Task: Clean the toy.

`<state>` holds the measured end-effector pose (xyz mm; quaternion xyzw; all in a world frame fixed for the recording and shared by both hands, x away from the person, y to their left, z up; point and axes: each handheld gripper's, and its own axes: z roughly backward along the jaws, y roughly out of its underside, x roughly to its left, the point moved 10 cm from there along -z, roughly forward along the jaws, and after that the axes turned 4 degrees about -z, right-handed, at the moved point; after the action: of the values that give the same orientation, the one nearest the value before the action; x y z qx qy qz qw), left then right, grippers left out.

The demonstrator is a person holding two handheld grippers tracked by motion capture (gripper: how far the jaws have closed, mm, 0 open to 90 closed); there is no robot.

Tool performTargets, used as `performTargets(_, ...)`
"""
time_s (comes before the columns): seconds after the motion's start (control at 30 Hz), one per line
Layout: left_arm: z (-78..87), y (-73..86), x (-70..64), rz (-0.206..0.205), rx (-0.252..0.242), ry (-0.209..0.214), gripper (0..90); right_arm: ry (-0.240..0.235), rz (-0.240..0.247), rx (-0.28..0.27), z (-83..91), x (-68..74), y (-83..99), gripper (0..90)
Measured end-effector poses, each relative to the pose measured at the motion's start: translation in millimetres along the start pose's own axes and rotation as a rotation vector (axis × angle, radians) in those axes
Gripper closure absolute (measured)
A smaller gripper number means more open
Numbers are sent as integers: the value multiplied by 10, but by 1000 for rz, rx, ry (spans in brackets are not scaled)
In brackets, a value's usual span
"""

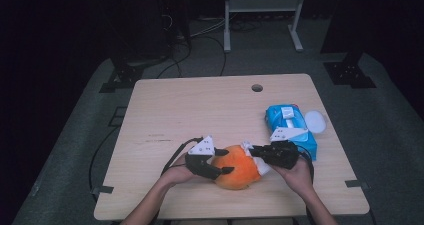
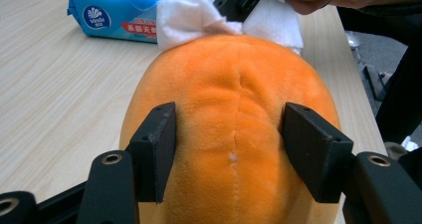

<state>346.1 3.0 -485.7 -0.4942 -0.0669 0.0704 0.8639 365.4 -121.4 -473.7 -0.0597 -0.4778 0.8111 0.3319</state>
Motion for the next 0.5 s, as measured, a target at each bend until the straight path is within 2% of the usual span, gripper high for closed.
performTargets(0.07,-16,-4,-10,-3,-5,5,391,-16,-28,13,4,-52,58,825)
performTargets(0.17,-35,-21,-55,-17,1,15,392,-16,-42,29,38,-80,125,825)
performTargets(0.27,-64,-34,-121,-34,7,36,390,-7,-28,26,68,-39,101,826)
performTargets(0.33,-79,-34,-162,-42,4,60,388,-22,-3,-1,62,47,3,825)
performTargets(0.4,-88,-38,-174,-43,1,58,386,-52,16,-15,36,148,-76,825)
performTargets(0.47,-79,-33,-167,-39,2,57,387,-36,50,3,-4,179,-88,825)
performTargets(0.5,-78,-32,-162,-36,-2,59,387,-35,49,6,-10,168,-78,825)
